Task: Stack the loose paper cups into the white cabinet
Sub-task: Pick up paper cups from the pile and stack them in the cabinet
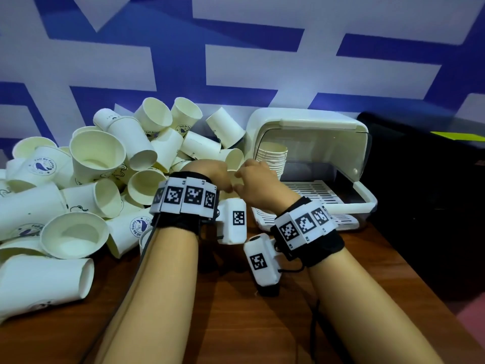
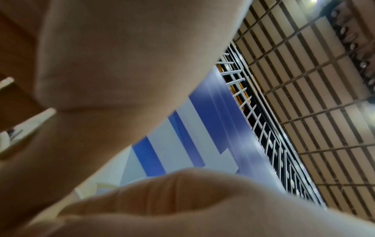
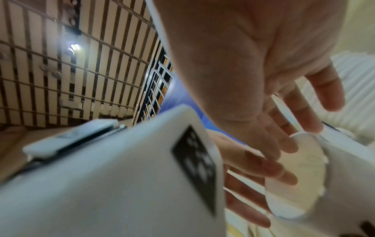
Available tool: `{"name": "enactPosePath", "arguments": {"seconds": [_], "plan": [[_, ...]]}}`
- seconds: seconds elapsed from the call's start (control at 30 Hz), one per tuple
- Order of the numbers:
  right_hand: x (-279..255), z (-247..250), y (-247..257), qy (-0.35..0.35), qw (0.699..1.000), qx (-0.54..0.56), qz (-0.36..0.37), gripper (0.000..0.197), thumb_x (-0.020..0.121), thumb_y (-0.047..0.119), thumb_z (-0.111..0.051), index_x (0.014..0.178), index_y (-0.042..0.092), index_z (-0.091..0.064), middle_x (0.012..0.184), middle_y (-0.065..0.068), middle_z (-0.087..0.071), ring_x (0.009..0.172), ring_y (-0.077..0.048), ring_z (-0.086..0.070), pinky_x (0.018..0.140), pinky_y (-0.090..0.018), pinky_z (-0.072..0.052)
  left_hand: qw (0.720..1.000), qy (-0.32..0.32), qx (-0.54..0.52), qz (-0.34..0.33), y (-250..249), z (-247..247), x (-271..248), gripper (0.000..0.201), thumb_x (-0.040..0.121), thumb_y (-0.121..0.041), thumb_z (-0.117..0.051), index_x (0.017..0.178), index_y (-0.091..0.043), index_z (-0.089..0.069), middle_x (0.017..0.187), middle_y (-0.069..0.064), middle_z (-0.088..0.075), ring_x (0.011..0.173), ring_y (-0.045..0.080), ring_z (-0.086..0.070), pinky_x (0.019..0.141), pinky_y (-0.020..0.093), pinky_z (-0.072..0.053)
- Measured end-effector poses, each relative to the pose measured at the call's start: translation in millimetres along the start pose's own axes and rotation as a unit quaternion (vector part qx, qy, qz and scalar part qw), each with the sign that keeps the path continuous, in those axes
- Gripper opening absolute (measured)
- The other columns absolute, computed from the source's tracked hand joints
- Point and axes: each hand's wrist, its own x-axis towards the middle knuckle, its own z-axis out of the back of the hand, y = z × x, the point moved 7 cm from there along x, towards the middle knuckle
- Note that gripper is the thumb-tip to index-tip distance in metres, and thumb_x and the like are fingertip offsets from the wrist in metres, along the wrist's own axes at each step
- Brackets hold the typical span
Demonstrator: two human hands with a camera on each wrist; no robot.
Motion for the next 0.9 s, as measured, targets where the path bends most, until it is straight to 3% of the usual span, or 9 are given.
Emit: {"name": "enactPosePath", "arguments": {"seconds": [0.1,0.17,0.23,0.33,0.4,0.5,0.7,0.77,0.9], "plan": [[-4,27,-1,-0.069,0.993,0.092,0.014,0.036,0.096,0.022,-0.056,0.129,0.006,-0.057,0.133,-0.01,-0.048,0.119,-0.026,-0.05,0.097,-0.027,-0.037,0.992,-0.069,-0.101,-0.018,1,22,-11,0.026,0.091,-0.026,-0.061,0.111,-0.01,-0.064,0.109,0.008,-0.063,0.097,0.024,-0.061,0.093,0.038,-0.052],[-10,47,-8,-0.127,0.978,0.164,0.01,0.034,0.093,0.019,-0.06,0.127,0.011,-0.057,0.126,-0.007,-0.056,0.107,-0.02,-0.055,0.087,-0.023,-0.038,0.976,-0.106,-0.184,-0.04,-1,35,-19,0.019,0.091,-0.019,-0.061,0.108,-0.014,-0.067,0.11,0.007,-0.063,0.096,0.023,-0.064,0.089,0.037,-0.054],[-16,63,-20,-0.183,0.95,0.253,-0.006,0.031,0.09,0.016,-0.063,0.121,0.013,-0.058,0.112,-0.003,-0.062,0.097,-0.017,-0.058,0.088,-0.029,-0.047,0.95,-0.144,-0.267,-0.073,-5,45,-27,0.016,0.091,-0.011,-0.057,0.1,-0.018,-0.068,0.111,0.006,-0.062,0.088,0.02,-0.065,0.083,0.034,-0.057],[-20,78,-48,-0.236,0.902,0.358,-0.047,0.017,0.087,0.017,-0.068,0.103,0.016,-0.062,0.096,0.0,-0.065,0.093,-0.021,-0.065,0.088,-0.043,-0.055,0.901,-0.204,-0.359,-0.13,-14,57,-38,0.022,0.092,-0.001,-0.051,0.099,-0.012,-0.069,0.11,0.009,-0.06,0.076,0.011,-0.062,0.068,0.024,-0.059],[-20,83,-63,-0.237,0.881,0.404,-0.069,0.008,0.087,0.023,-0.069,0.088,0.019,-0.062,0.089,-0.002,-0.068,0.085,-0.021,-0.067,0.082,-0.042,-0.057,0.872,-0.239,-0.394,-0.165,-23,62,-45,0.02,0.093,0.0,-0.052,0.099,-0.006,-0.07,0.108,0.012,-0.062,0.075,0.007,-0.061,0.059,0.017,-0.057],[-20,84,-78,-0.212,0.851,0.473,-0.083,0.016,0.091,0.031,-0.066,0.086,0.016,-0.061,0.091,-0.008,-0.067,0.082,-0.019,-0.064,0.073,-0.031,-0.057,0.842,-0.279,-0.421,-0.19,-33,68,-48,0.018,0.092,0.0,-0.052,0.096,-0.007,-0.069,0.107,0.012,-0.063,0.079,0.012,-0.066,0.056,0.014,-0.054],[-23,83,-94,-0.185,0.822,0.532,-0.084,0.021,0.096,0.029,-0.058,0.097,0.008,-0.059,0.094,-0.007,-0.065,0.084,-0.016,-0.065,0.078,-0.023,-0.054,0.813,-0.329,-0.424,-0.228,-50,70,-53,0.016,0.089,-0.004,-0.057,0.092,-0.018,-0.064,0.103,-0.001,-0.066,0.084,0.013,-0.069,0.062,0.025,-0.06],[-22,81,-99,-0.164,0.828,0.53,-0.08,0.031,0.094,0.026,-0.061,0.106,-0.003,-0.06,0.101,-0.013,-0.067,0.09,-0.018,-0.065,0.085,-0.025,-0.053,0.81,-0.34,-0.418,-0.231,-54,70,-53,0.015,0.087,-0.004,-0.06,0.091,-0.018,-0.063,0.096,-0.007,-0.066,0.086,0.009,-0.068,0.062,0.029,-0.06],[-21,71,-101,-0.122,0.828,0.543,-0.075,0.032,0.088,0.017,-0.068,0.11,-0.005,-0.06,0.11,-0.018,-0.067,0.1,-0.024,-0.065,0.095,-0.034,-0.049,0.81,-0.338,-0.416,-0.238,-58,68,-52,0.017,0.082,-0.002,-0.065,0.085,-0.018,-0.062,0.086,-0.013,-0.065,0.088,0.006,-0.066,0.066,0.036,-0.06]]}}
